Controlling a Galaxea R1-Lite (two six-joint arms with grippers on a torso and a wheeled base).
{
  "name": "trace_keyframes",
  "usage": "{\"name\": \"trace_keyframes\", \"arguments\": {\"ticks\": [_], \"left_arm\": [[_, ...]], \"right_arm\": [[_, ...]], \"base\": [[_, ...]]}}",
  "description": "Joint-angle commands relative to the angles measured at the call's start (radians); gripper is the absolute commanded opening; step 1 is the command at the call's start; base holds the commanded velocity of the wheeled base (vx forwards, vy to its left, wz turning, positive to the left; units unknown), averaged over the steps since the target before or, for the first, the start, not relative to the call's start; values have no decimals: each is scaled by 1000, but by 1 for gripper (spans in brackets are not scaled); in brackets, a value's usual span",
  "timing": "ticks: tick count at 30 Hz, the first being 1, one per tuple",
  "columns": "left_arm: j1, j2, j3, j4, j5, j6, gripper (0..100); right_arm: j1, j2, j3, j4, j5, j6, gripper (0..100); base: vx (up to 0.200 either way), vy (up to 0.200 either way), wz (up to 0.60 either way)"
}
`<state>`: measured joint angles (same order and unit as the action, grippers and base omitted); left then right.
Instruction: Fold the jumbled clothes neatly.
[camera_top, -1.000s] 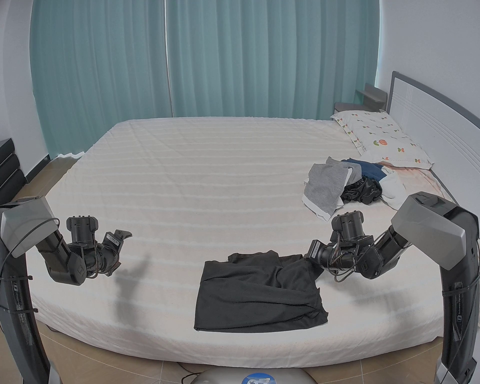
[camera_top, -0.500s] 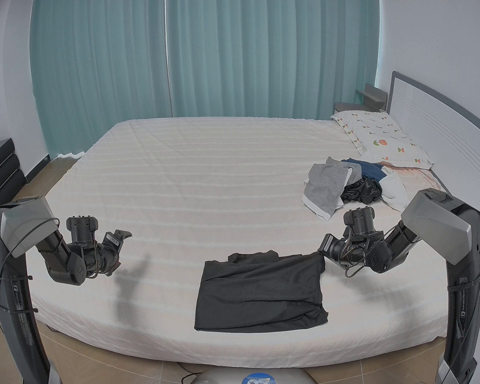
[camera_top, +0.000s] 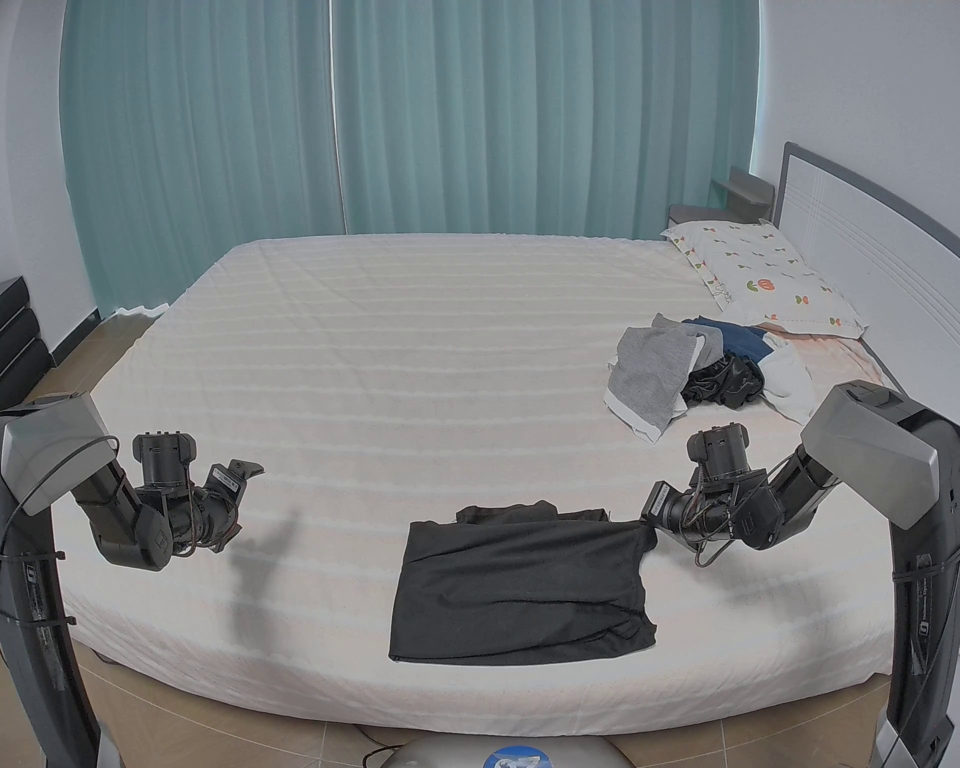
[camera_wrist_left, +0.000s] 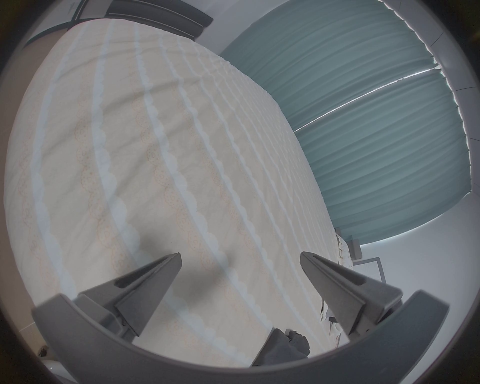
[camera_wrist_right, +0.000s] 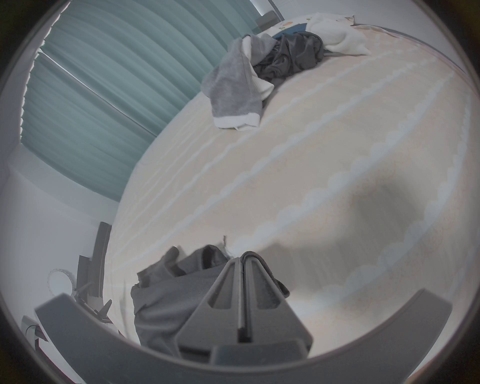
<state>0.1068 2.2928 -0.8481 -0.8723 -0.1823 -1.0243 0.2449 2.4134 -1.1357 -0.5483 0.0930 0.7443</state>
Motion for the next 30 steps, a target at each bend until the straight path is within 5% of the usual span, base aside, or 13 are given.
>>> {"name": "trace_keyframes", "arguments": {"ticks": [1, 2, 3, 12, 17, 22, 30], "left_arm": [[1, 1, 0, 0, 0, 0, 100], [1, 1, 0, 0, 0, 0, 100], [1, 1, 0, 0, 0, -2, 100], [1, 1, -2, 0, 0, 0, 100], [-1, 1, 0, 0, 0, 0, 100], [-1, 1, 1, 0, 0, 0, 100], [-1, 1, 1, 0, 0, 0, 100]], "right_arm": [[-6, 12, -6, 16, -2, 0, 0], [-6, 9, 1, 11, -2, 1, 0], [-7, 6, 4, 11, 2, 3, 100], [5, -120, 156, -44, 65, -31, 100], [68, -174, 410, -229, 88, -213, 100], [151, -183, 527, -363, 82, -220, 100], [211, -180, 551, -357, 73, -220, 100]], "base": [[0, 0, 0], [0, 0, 0], [0, 0, 0], [0, 0, 0], [0, 0, 0], [0, 0, 0], [0, 0, 0]]}}
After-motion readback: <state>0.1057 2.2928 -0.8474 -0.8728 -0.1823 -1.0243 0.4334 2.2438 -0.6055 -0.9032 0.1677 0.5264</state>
